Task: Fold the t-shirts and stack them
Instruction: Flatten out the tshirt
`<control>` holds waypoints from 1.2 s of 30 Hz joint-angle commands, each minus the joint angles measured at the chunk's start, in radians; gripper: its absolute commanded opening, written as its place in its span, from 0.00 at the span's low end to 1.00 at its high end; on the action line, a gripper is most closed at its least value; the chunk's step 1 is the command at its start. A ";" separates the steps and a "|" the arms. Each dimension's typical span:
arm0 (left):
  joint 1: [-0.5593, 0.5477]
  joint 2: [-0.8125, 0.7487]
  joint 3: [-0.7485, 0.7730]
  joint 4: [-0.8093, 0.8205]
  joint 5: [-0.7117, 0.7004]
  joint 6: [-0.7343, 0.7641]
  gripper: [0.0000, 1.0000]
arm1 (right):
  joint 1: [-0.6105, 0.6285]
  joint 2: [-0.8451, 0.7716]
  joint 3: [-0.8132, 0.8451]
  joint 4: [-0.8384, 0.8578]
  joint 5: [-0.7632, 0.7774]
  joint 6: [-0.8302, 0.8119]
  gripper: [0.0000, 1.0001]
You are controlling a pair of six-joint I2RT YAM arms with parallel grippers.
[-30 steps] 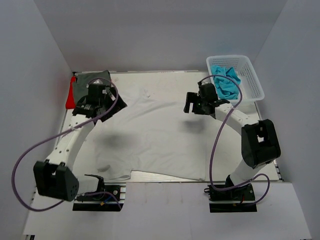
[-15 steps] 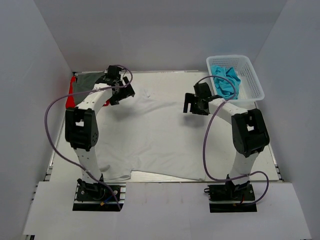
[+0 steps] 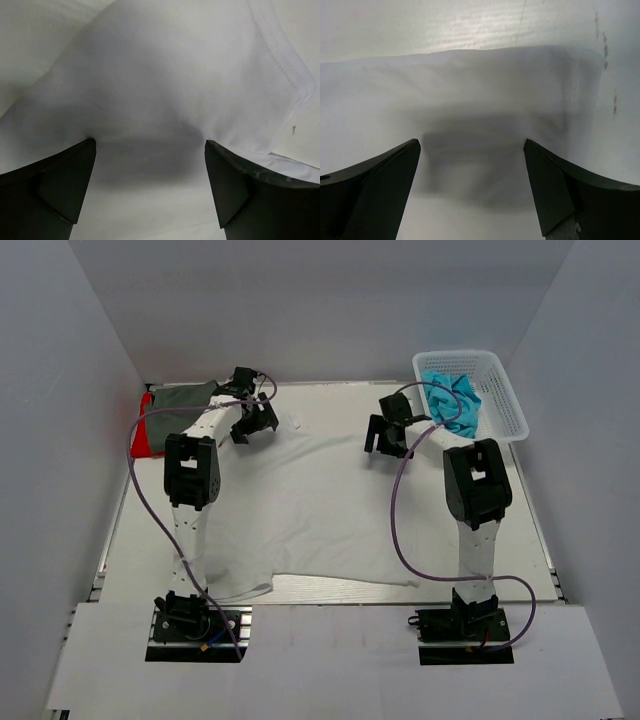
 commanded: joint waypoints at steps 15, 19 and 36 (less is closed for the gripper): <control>0.007 -0.124 0.241 0.064 0.068 0.121 1.00 | -0.019 0.046 0.372 -0.034 -0.005 -0.129 0.90; -0.006 -0.372 -0.103 0.043 0.056 0.089 1.00 | 0.013 -0.177 0.053 0.161 -0.100 -0.074 0.90; -0.065 -1.252 -1.254 -0.198 0.296 -0.229 1.00 | 0.039 -0.550 -0.485 0.375 -0.145 0.018 0.90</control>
